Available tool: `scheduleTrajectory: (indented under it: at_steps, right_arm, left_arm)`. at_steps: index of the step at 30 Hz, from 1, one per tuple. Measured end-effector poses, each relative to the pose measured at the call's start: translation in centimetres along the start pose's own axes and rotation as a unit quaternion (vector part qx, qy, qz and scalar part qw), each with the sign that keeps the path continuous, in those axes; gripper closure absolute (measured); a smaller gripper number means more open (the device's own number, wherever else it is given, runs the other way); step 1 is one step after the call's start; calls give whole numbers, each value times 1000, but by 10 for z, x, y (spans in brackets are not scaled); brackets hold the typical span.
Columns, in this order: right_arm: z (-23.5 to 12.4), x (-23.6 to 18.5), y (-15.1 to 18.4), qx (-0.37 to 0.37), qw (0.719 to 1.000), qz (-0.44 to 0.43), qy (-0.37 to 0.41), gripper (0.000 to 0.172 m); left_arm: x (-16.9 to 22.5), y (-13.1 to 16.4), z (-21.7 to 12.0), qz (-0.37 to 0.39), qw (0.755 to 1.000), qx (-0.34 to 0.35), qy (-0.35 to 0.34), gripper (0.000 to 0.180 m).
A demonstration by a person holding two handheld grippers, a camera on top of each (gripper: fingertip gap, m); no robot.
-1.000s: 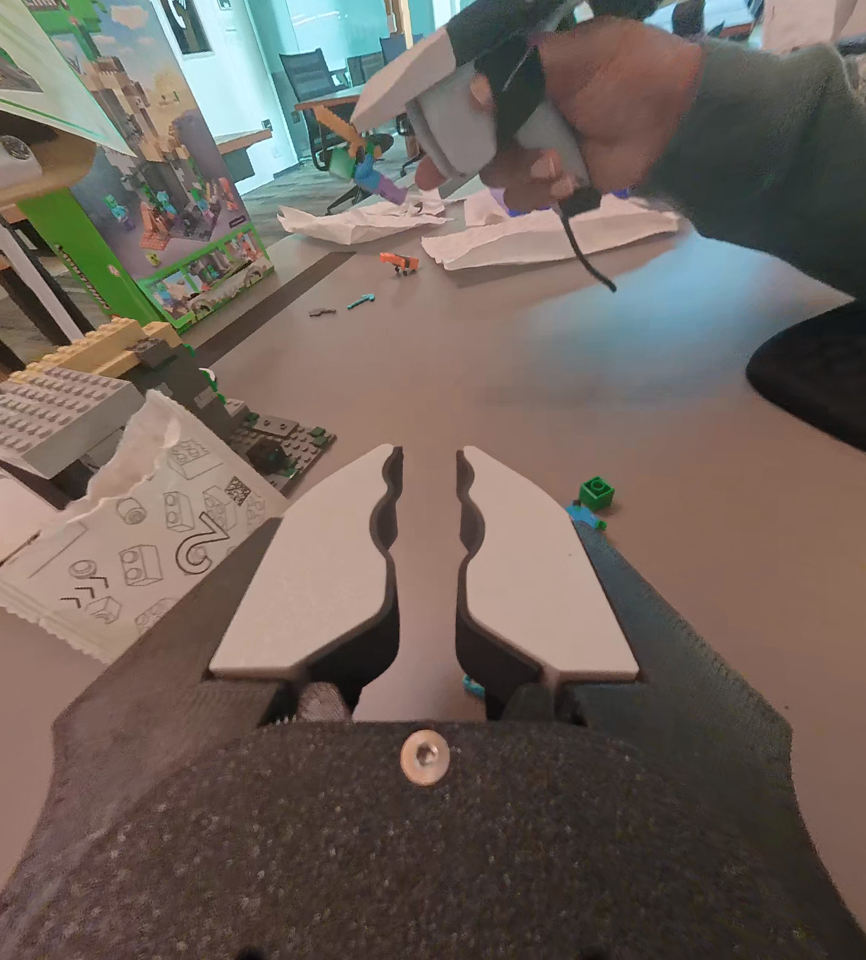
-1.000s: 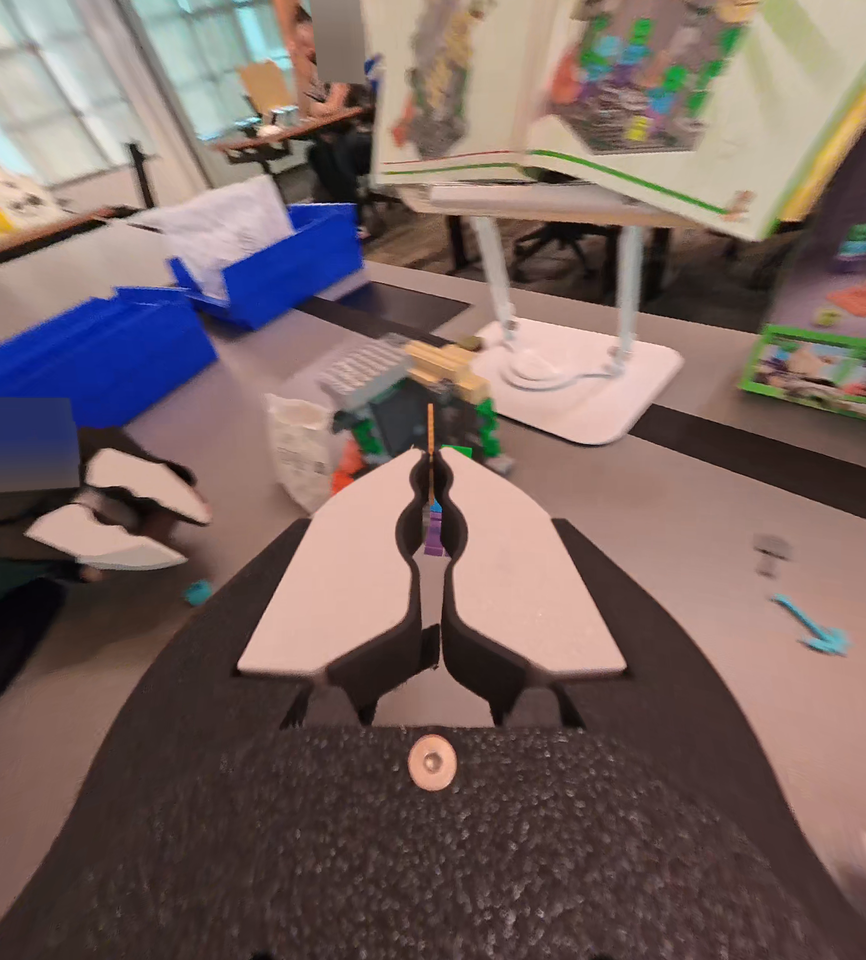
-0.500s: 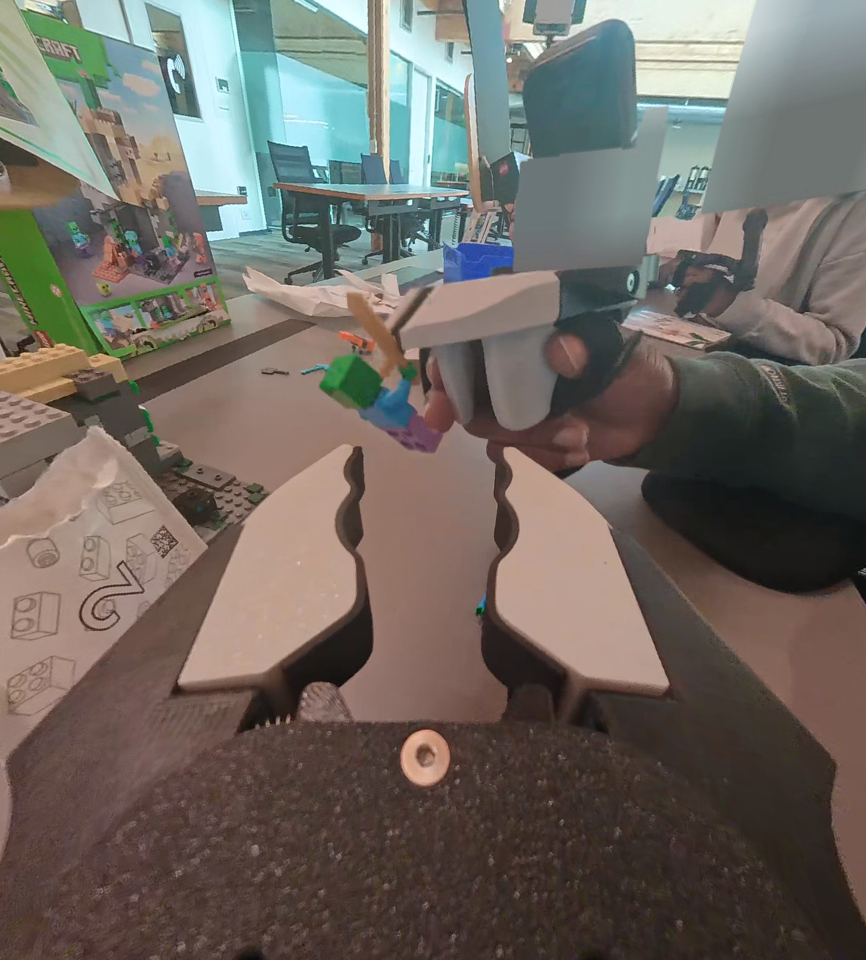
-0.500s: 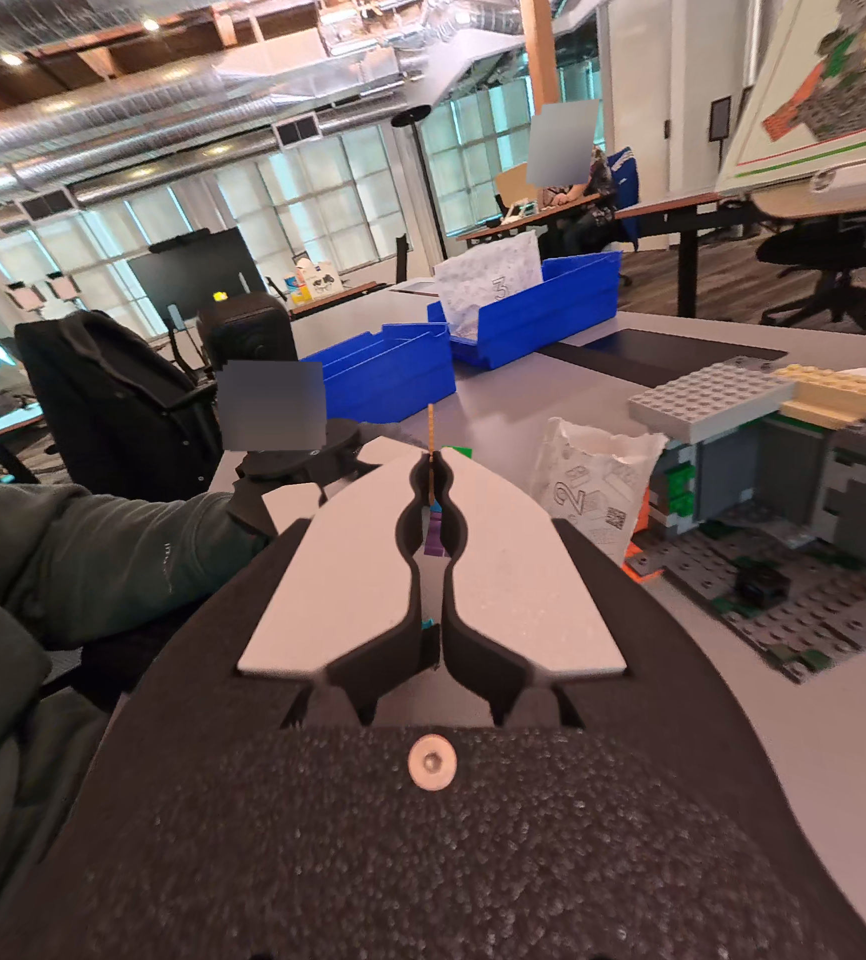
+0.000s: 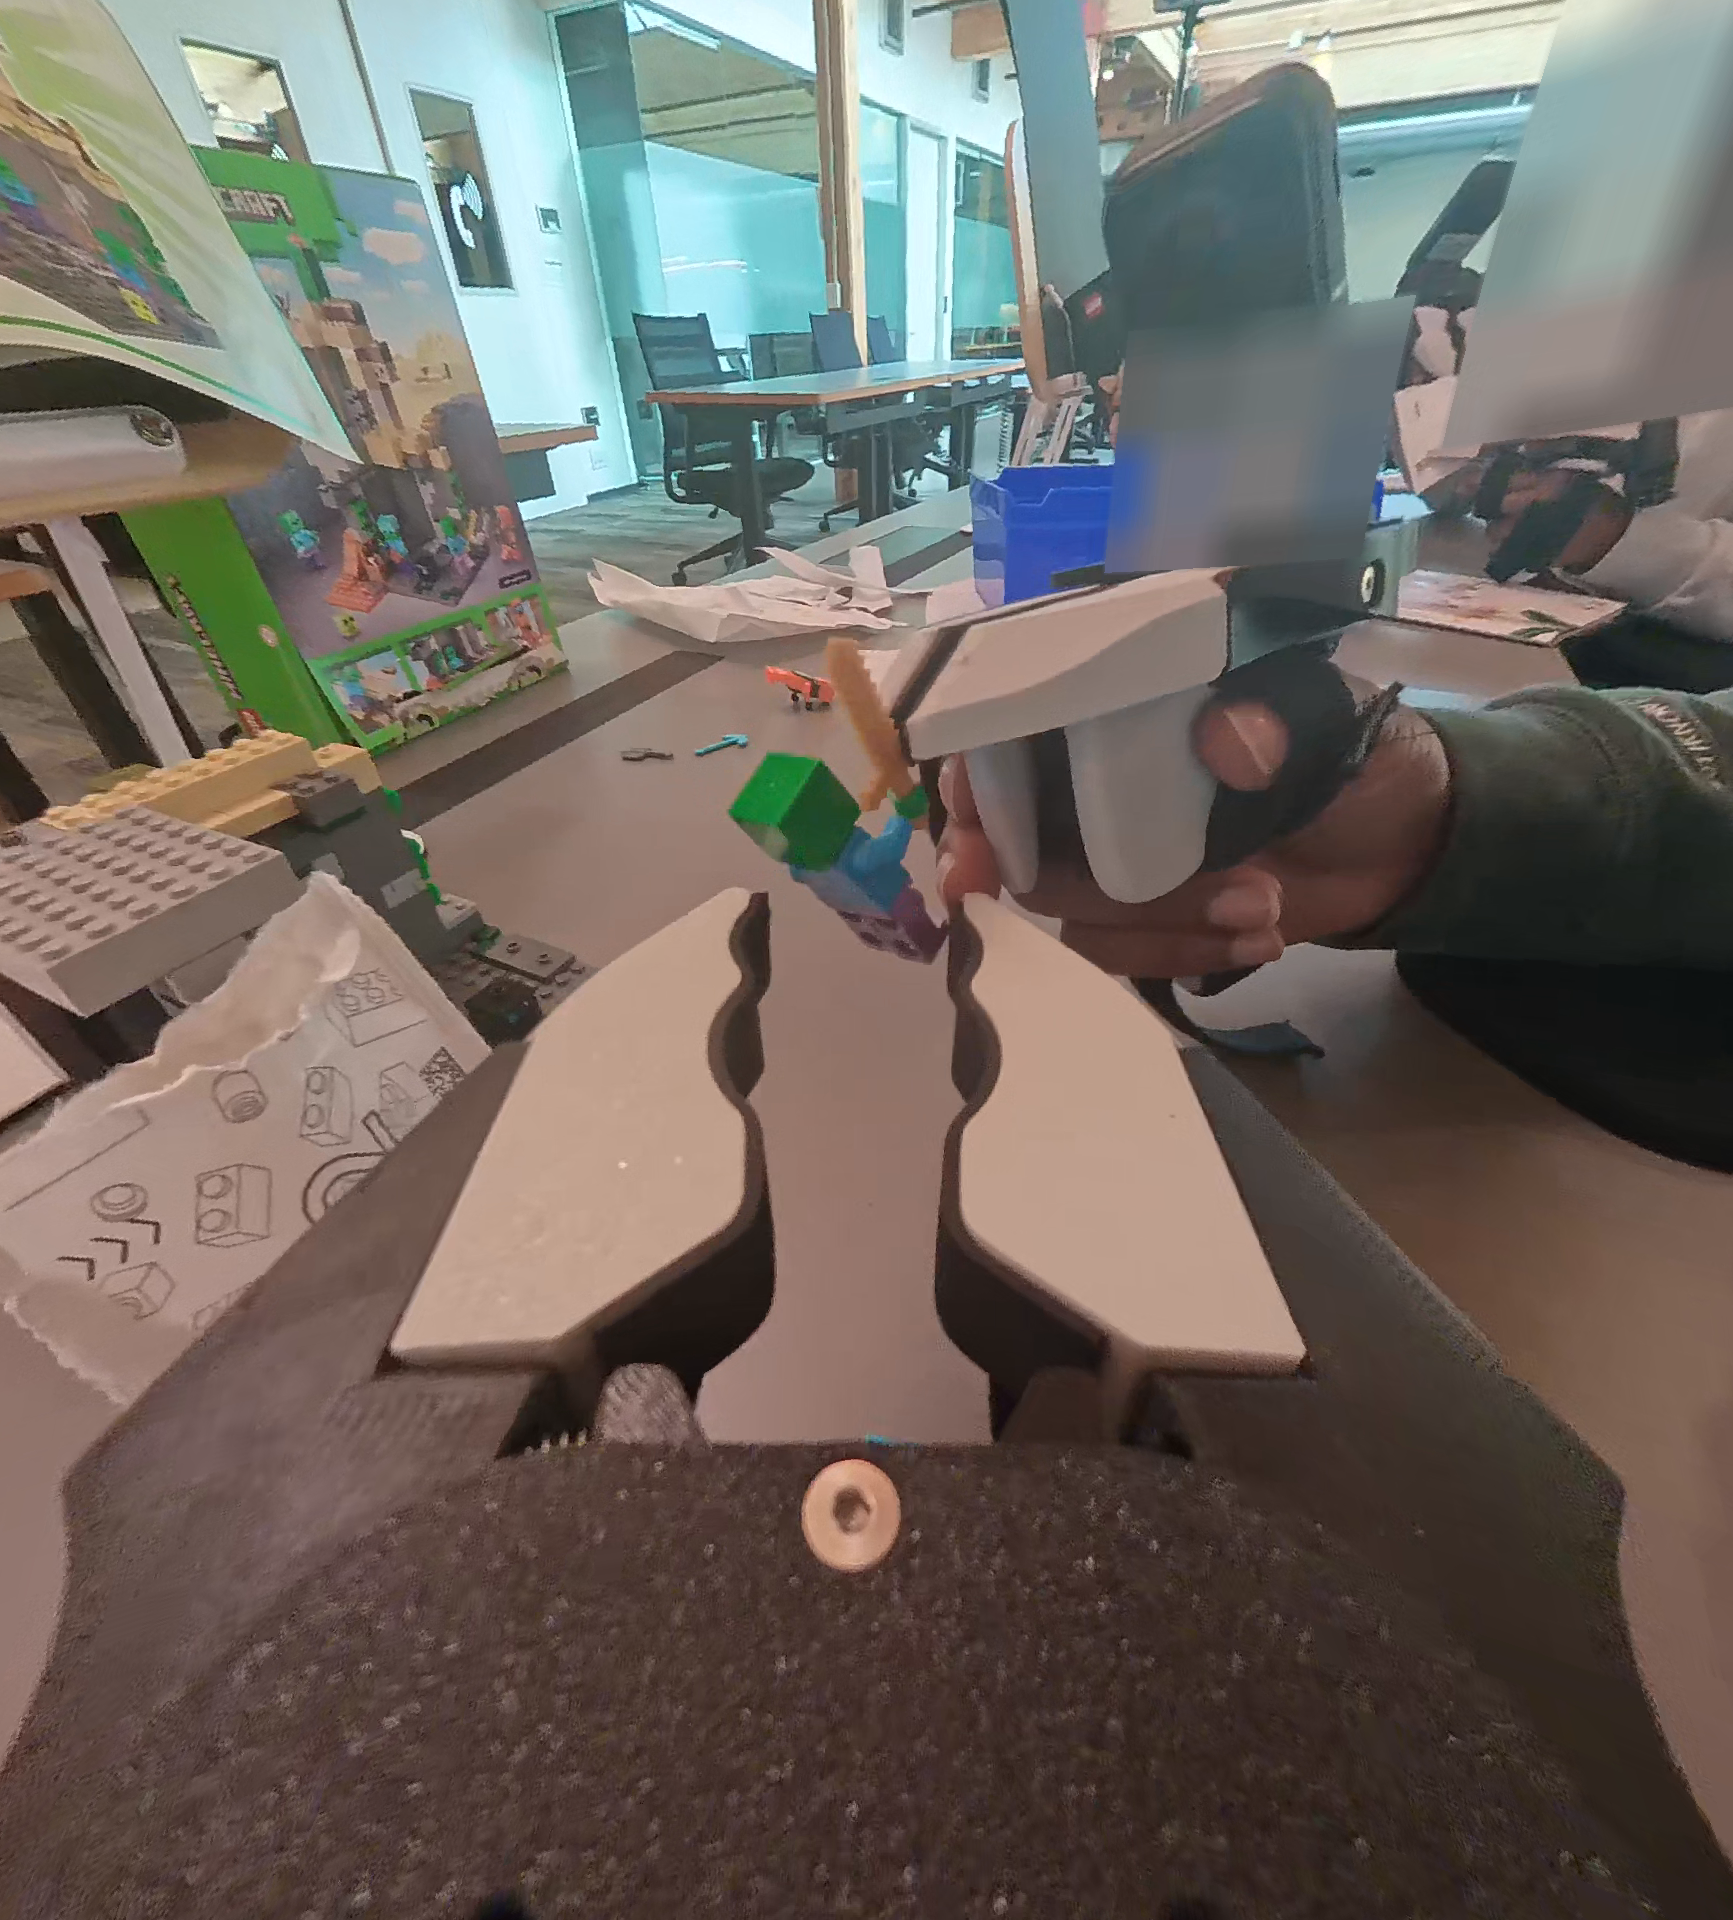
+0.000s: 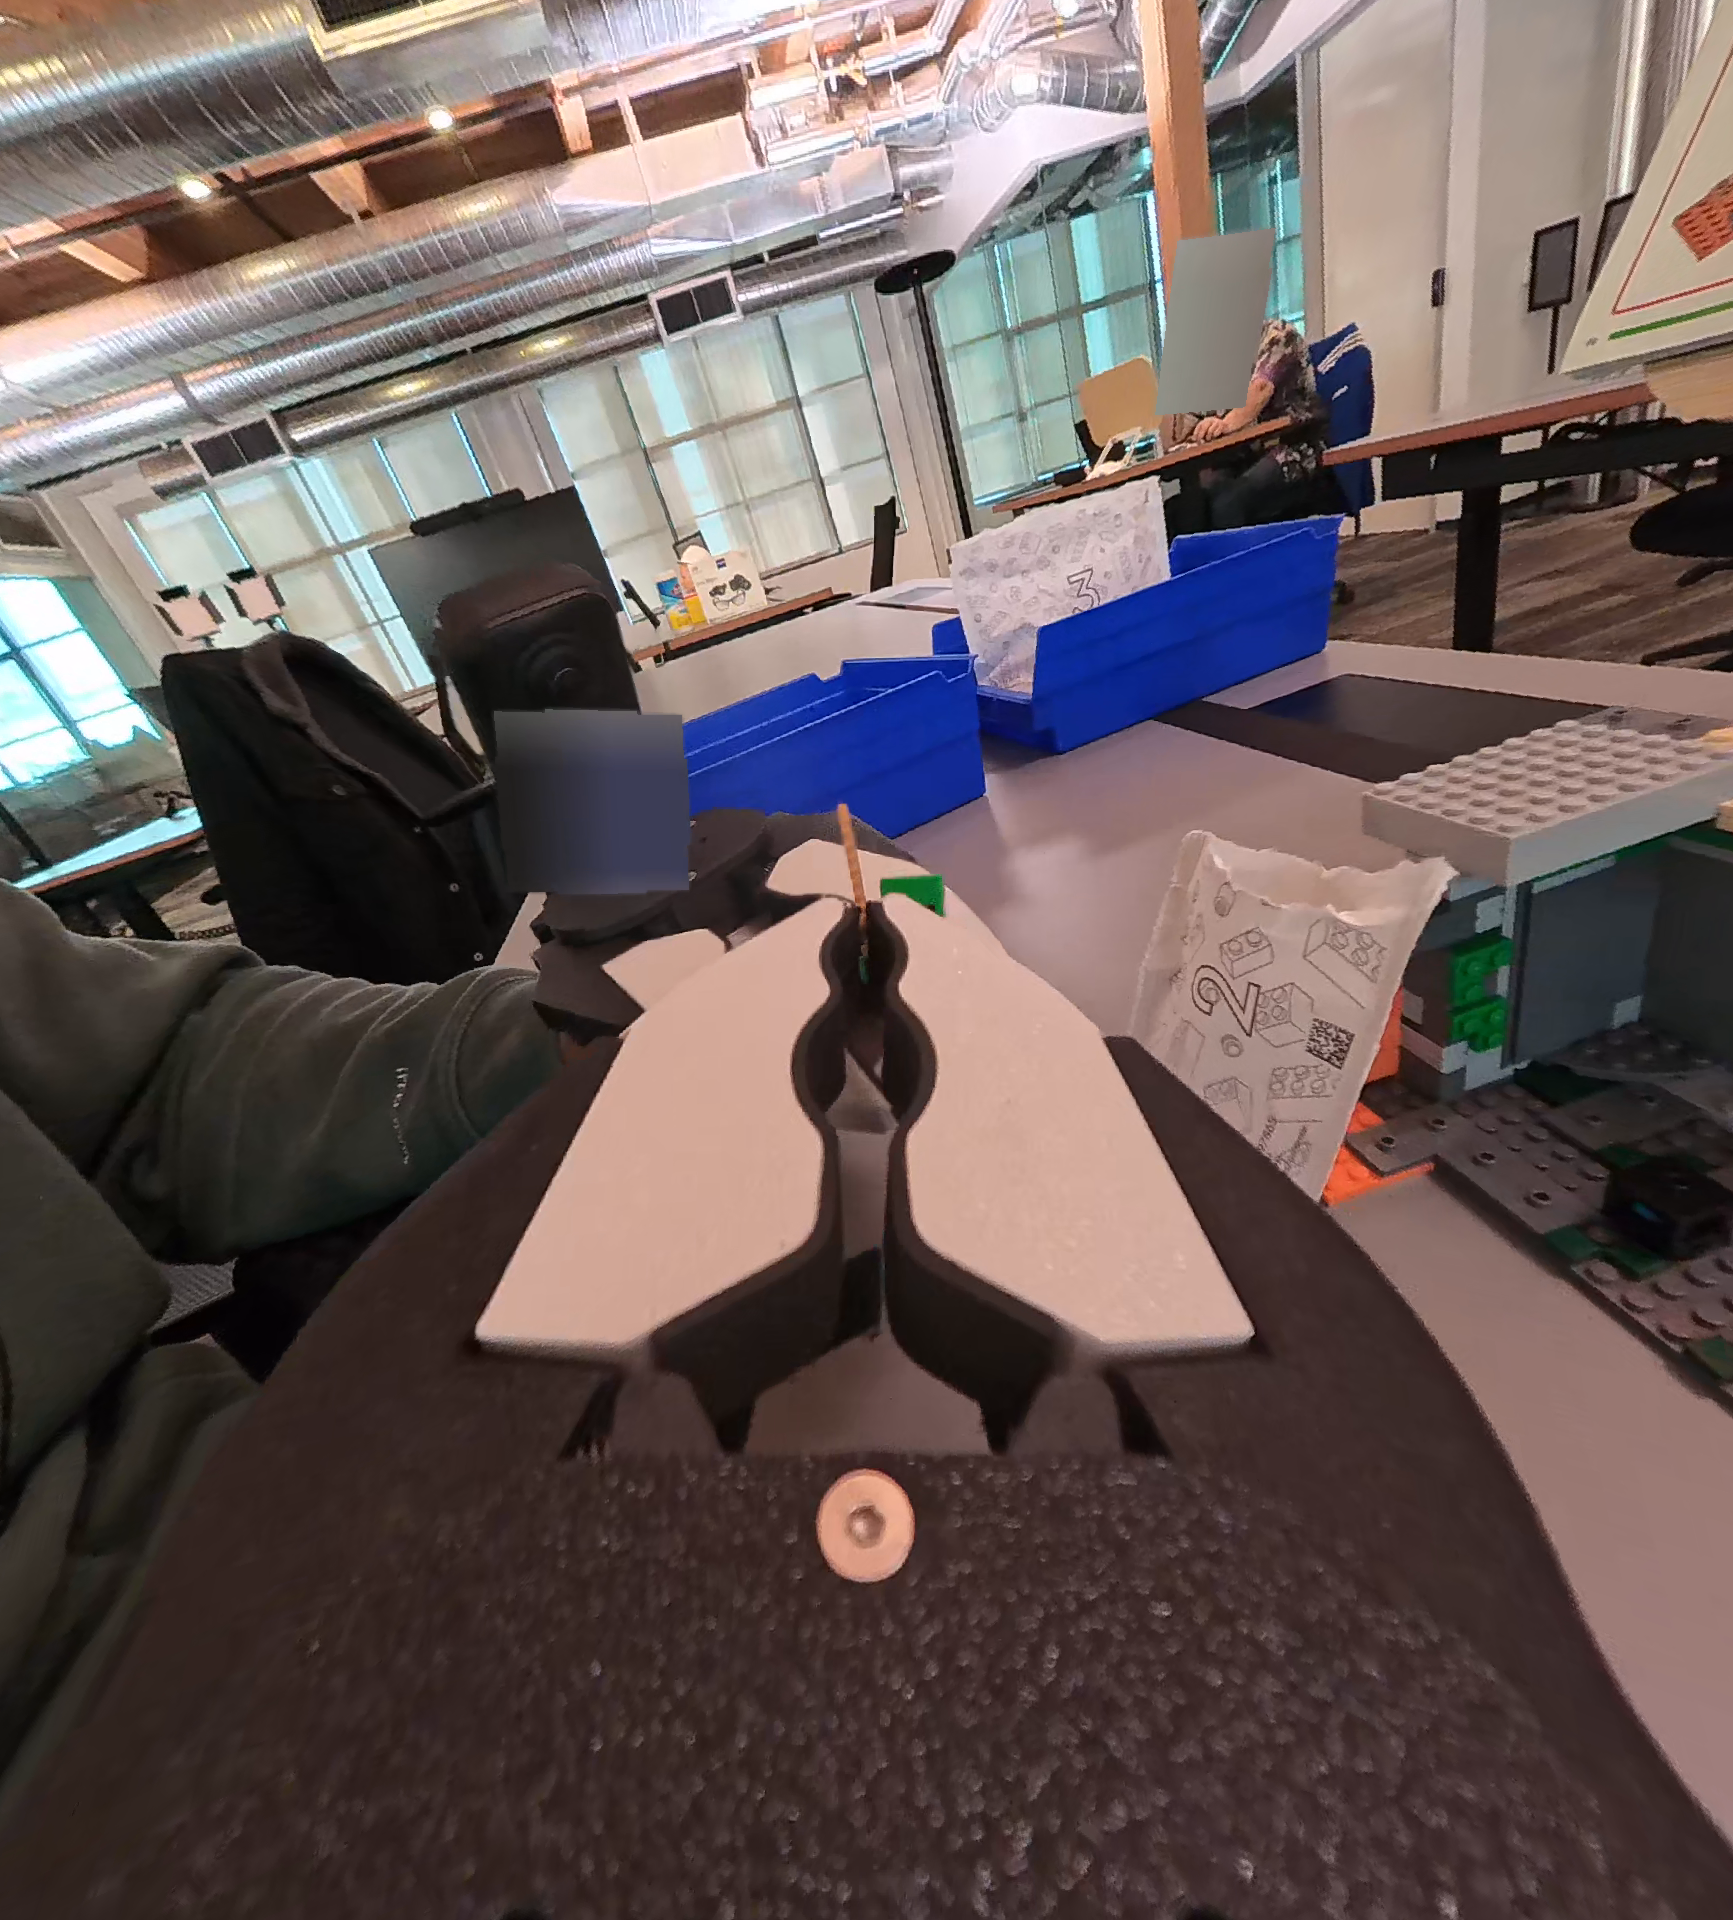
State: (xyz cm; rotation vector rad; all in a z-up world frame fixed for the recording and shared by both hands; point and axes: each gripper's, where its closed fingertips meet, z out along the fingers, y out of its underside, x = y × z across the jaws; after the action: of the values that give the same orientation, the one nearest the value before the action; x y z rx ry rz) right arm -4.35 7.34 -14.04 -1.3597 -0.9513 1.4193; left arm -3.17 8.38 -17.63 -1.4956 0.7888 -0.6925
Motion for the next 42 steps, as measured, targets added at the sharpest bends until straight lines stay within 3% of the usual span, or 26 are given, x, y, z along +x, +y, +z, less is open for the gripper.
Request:
scheduleTrajectory:
  at_steps: [5, 15, 21, 26, 31, 38, 42]
  right_arm:
    - [2, -1, 2, 7, 1000, 2, -5, 171]
    - [4, -4, 11, -17, 1000, -17, -3, 171]
    - [3, 1, 17, -50, 995, -78, 35, 170]
    - [5, 3, 23, -85, 987, -124, 61, 157]
    - [4, 4, 28, -110, 979, -155, 69, 170]
    - [-5, 1, 23, -120, 987, -101, 35, 171]
    - [-8, 0, 25, -132, 986, -99, 23, 171]
  left_arm:
    - [3, 0, 2, -3, 1000, -1, 10, 144]
    - [-4, 4, -2, 0, 1000, -22, -7, 159]
    - [-7, 12, -1, 4, 998, -56, -22, 159]
    - [-6, 21, 0, 26, 996, -88, -24, 159]
    - [-2, 27, 0, 45, 993, -109, -14, 159]
    - [1, 16, -7, -18, 997, -74, 29, 161]
    - [3, 17, -7, -14, 996, -80, 36, 162]
